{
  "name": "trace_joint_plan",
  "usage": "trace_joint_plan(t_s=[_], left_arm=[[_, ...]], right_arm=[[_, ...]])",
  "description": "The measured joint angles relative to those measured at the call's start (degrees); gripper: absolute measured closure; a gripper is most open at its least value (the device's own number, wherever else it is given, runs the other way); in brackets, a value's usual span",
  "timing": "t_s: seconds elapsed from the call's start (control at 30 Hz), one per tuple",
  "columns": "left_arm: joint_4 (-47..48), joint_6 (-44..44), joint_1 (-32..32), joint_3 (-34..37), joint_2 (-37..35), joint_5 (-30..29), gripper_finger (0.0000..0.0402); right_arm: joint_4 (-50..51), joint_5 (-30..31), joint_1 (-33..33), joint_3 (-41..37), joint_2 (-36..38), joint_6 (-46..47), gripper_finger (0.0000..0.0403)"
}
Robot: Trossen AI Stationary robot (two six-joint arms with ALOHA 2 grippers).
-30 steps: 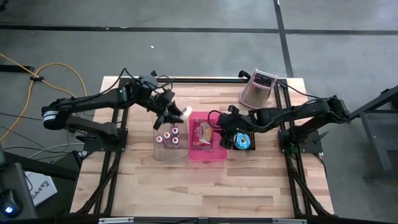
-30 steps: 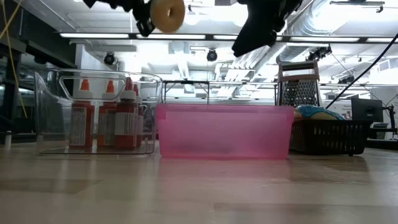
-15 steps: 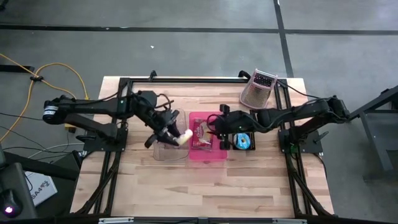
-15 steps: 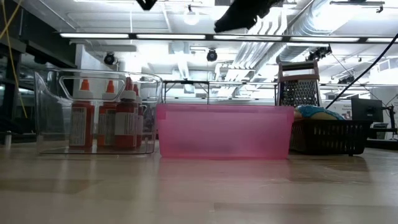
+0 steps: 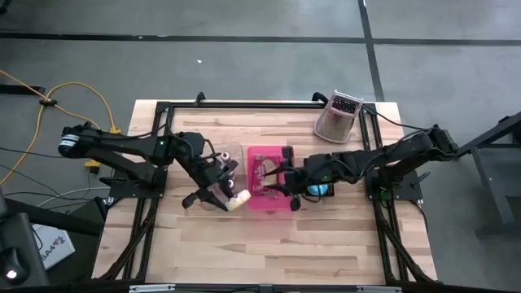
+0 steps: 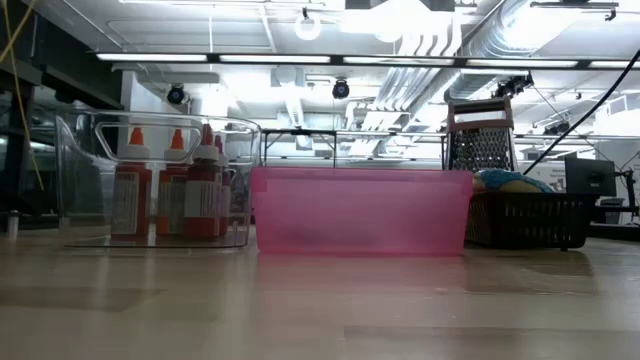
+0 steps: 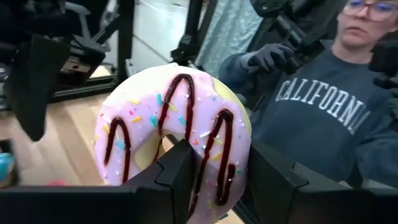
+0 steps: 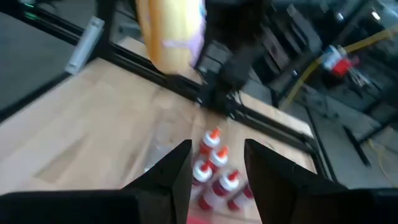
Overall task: Pick & Place Food Item
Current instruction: Put the violet donut into the black bin
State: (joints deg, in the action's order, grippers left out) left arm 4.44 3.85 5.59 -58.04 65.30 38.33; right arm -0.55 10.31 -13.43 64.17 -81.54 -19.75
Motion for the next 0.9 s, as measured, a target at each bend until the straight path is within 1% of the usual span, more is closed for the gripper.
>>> trace_joint_plan(t_s=[0.1,0.2,0.4,0.47,0.6,0.67,0.9], left_arm=[[-1.9,0.4,0.3,0.0,1.8,0.9,0.0273],[-2.6,0.4,0.3,0.0,3.5,1.2,0.0273],[-7.2,-0.1,0.3,0.0,5.7,6.4,0.0273],[-7.2,-0.9,0.1,0.1,5.8,6.6,0.0273],[-7.6,-3.0,-0.3,0.1,5.8,6.7,0.0273],[-8.1,-3.8,-0.2,0.1,5.8,6.8,0.0273],[-9.9,-4.5,-0.2,0.1,7.3,7.0,0.0273]], right_arm=[[-0.9,-1.7,-1.1,0.0,0.0,-1.4,0.0269],[-1.2,-1.8,-1.9,0.0,0.0,-1.6,0.0258],[-1.4,-1.8,-3.1,0.0,0.0,-1.5,0.0214],[-1.4,-2.0,-3.2,0.0,0.0,-1.3,0.0199],[-2.5,-5.5,-3.1,-0.1,0.0,0.3,0.0176],[-3.6,-7.2,-3.1,-0.1,0.0,0.9,0.017],[-6.6,-7.7,-3.1,-0.1,0.0,1.0,0.0168]])
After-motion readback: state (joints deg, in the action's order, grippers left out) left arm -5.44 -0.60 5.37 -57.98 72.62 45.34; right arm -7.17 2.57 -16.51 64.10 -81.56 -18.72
